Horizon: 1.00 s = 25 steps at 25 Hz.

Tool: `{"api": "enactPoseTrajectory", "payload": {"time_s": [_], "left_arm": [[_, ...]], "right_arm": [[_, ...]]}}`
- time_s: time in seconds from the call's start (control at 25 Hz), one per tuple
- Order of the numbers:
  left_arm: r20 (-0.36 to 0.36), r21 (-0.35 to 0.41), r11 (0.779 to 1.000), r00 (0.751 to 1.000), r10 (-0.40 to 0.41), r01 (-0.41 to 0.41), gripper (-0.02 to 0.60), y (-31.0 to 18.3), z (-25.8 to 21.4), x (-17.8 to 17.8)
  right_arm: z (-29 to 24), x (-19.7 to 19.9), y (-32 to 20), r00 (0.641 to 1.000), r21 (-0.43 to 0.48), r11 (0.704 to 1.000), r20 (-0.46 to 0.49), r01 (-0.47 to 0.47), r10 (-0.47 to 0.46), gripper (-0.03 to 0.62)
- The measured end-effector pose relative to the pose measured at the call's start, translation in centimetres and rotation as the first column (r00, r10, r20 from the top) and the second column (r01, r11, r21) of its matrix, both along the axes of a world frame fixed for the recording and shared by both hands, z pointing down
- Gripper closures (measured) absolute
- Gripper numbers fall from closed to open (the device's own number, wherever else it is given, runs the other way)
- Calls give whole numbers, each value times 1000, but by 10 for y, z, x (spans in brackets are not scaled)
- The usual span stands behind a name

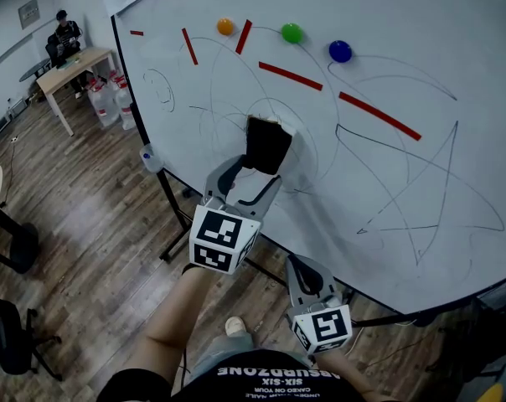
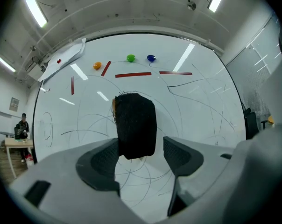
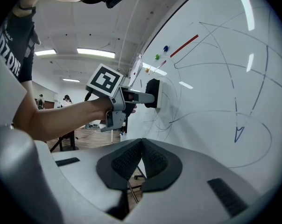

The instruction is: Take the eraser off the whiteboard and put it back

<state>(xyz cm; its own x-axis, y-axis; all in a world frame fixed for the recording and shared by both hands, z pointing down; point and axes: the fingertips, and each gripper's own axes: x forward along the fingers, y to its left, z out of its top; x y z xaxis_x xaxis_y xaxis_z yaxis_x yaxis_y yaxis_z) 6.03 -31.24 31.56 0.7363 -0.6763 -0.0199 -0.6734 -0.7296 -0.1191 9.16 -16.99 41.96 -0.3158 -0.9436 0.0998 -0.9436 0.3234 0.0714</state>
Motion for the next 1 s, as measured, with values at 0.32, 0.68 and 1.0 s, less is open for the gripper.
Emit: {"api": "enactPoseTrajectory", "payload": {"time_s": [0.32,0.68,1.0], "left_arm": [[9,-49,998,999,-43,44,296,5,20,-10],[34,-84,995,998,-58,61,296,23,36,-16],[29,-93,994,998,-57,60,298,50,44,-17]], "right_arm": [[4,-1,11,1000,-11,999,-4,31,-31,595],[0,-1,16,998,4,998,1,61,-61,595],[-4,2,25,997,17,997,13,70,-70,595]]}}
